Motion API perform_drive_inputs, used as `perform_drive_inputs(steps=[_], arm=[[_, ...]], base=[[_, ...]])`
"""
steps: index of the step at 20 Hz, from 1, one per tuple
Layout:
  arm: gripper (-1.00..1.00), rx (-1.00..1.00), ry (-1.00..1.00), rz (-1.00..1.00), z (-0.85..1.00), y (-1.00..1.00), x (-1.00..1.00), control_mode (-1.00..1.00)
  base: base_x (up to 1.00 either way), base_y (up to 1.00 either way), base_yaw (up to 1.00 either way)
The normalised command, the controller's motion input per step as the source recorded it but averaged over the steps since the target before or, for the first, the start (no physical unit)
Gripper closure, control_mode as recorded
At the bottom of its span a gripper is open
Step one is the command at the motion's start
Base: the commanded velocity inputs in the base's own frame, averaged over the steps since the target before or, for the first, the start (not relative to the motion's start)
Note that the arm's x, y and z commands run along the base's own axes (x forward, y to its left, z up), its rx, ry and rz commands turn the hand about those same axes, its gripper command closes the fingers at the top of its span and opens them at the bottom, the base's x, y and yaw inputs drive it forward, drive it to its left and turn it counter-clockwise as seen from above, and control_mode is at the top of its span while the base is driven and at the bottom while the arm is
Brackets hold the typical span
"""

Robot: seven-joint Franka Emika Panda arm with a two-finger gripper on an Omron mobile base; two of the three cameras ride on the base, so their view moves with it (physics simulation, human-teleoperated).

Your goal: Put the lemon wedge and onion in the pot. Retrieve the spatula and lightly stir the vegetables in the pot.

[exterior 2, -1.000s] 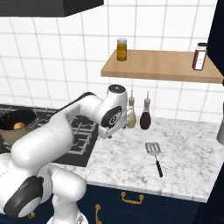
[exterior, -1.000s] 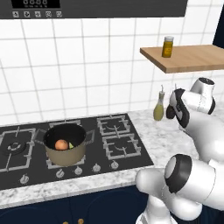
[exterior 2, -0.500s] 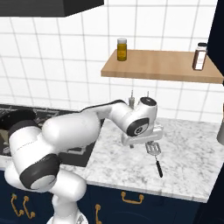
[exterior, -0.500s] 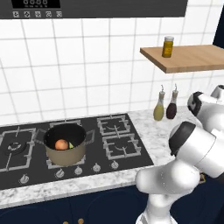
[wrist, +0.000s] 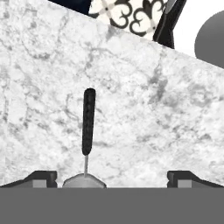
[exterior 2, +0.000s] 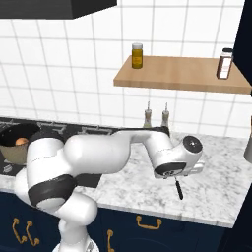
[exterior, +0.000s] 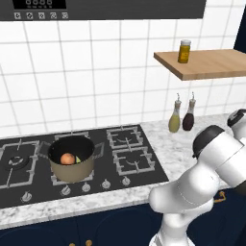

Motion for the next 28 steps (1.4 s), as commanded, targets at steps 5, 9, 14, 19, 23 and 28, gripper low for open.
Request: perform_drive_inputs(steps=[5, 9, 14, 19, 23, 28], arm=[[-1.0, 0.02, 0.0, -0.09, -0.19, -0.25, 0.0, -1.0], [-1.0, 0.03, 0.0, -0.1, -0.32, 0.0, -0.17, -1.0], [-1.0, 0.02, 0.0, -0.09, -0.33, -0.02, -0.09, -1.0], [-1.0, 0.0, 0.0, -0.07, -0.29, -0.11, 0.05, -1.0], [-1.0, 0.01, 0.0, -0.05, -0.27, -0.19, 0.05, -1.0], [-1.0, 0.01, 0.0, -0.01, -0.22, -0.16, 0.07, -1.0]], base=[[0.0, 0.0, 0.0], [0.0, 0.0, 0.0], [0.0, 0.0, 0.0], [0.0, 0.0, 0.0], [0.0, 0.0, 0.0], [0.0, 0.0, 0.0]])
